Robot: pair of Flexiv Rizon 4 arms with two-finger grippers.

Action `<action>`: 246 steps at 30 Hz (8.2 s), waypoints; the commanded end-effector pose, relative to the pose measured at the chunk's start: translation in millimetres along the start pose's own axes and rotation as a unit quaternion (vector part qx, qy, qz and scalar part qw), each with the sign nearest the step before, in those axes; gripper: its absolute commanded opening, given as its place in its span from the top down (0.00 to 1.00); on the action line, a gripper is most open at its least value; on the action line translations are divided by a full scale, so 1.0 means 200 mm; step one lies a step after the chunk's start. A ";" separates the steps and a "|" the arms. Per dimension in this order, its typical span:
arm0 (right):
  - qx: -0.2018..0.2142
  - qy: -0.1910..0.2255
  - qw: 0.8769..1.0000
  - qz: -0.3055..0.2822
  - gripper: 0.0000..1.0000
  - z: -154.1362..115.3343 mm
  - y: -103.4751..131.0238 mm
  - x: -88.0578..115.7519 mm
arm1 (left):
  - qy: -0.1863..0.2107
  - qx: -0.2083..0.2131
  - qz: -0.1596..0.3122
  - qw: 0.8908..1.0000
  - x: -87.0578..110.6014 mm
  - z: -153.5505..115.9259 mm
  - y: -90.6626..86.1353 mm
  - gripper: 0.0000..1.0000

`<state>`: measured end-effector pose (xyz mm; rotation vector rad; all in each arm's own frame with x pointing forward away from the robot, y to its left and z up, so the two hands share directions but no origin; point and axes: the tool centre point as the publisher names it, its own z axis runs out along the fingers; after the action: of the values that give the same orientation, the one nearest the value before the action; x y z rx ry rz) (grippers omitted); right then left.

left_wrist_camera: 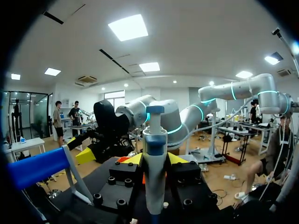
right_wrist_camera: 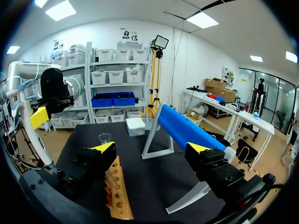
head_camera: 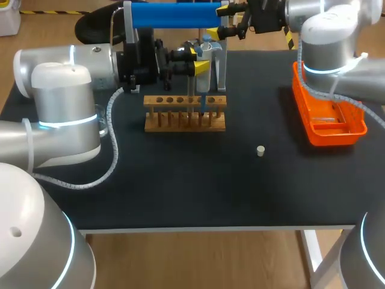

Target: Invert the test tube, pick up the pipette, mount the tip to pipette, aspirate from beaker and dispense into the tube, eject the tip, return the pipette, and cap with the stopper.

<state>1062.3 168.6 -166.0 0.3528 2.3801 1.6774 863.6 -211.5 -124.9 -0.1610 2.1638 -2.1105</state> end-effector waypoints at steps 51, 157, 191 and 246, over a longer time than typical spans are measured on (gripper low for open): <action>0.009 0.003 1.000 -0.003 0.00 0.02 -0.03 -0.01 | -0.127 -0.053 -0.023 0.990 -0.19 -0.34 0.06 1.00; 0.009 0.003 1.000 -0.003 0.00 0.02 -0.03 -0.01 | -0.613 -0.077 -0.069 0.783 -1.33 -0.51 0.24 1.00; 0.009 0.003 1.000 -0.003 0.00 0.02 -0.03 -0.01 | -0.601 -0.105 -0.098 0.786 -1.48 -0.52 0.28 1.00; 0.009 0.003 1.000 -0.003 0.00 0.02 -0.03 -0.01 | -0.583 -0.147 -0.137 0.787 -1.58 -0.49 0.36 1.00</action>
<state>1065.0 170.8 -174.7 0.3442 2.3939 1.6590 1158.3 -62.8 -193.3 -1.4271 1.6022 -1.0871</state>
